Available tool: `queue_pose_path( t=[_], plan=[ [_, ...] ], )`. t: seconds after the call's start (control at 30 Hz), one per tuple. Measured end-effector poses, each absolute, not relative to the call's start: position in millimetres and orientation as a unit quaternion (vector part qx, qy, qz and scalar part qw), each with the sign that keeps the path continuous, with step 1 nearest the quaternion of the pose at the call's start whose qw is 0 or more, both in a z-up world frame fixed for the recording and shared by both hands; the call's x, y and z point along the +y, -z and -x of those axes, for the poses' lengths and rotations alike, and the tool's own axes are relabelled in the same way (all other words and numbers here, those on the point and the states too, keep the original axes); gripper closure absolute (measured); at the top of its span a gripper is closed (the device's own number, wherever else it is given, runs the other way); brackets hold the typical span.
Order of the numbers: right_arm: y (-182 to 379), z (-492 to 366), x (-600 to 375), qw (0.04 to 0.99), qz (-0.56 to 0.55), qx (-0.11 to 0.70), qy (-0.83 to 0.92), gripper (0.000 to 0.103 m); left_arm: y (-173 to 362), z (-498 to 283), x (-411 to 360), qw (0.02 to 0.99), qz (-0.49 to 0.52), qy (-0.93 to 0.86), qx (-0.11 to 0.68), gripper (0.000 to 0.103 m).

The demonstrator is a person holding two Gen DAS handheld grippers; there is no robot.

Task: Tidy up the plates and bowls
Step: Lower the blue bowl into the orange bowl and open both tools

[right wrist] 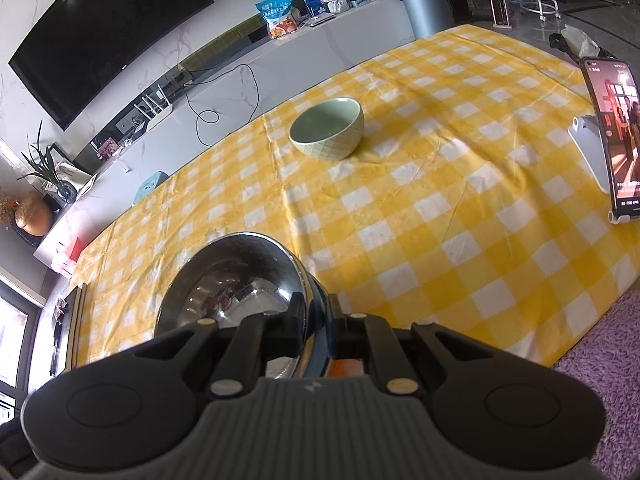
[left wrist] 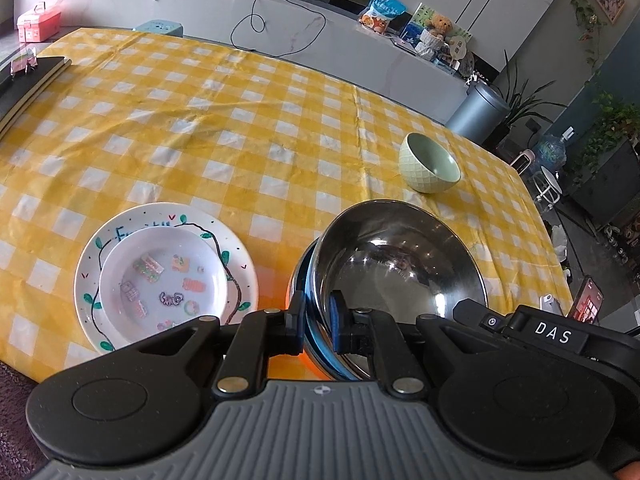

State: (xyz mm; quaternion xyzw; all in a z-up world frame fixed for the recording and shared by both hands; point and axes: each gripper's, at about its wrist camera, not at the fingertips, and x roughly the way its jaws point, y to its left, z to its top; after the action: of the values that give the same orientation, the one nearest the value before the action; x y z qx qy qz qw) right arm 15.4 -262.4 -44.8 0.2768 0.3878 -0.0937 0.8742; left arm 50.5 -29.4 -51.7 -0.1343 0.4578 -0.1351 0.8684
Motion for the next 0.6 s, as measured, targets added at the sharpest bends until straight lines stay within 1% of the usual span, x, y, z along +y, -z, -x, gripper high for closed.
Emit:
queue_pose_path(
  t=[0.13,0.47,0.53,0.6],
  plan=[
    [49.3,-19.1,-261.8,0.872,-0.276,0.394,0.095,0.095,53.4,-52.4,-30.4,0.868,0.132,0.132,0.461,0.09],
    [52.6,-22.8,-262.9,0.868,-0.28,0.399,0.096,0.096,51.2,-53.5,-32.3,0.868,0.127,0.133,0.462,0.085],
    [52.5,-22.6,-263.0,0.868,-0.281,0.399,0.095,0.096,50.9,-53.1,-32.2,0.868,0.128,0.133,0.461,0.085],
    [52.2,-21.9,-263.2,0.867,-0.284,0.398,0.093,0.093,49.7,-53.9,-31.3,0.869,0.129,0.133,0.459,0.085]
  ],
)
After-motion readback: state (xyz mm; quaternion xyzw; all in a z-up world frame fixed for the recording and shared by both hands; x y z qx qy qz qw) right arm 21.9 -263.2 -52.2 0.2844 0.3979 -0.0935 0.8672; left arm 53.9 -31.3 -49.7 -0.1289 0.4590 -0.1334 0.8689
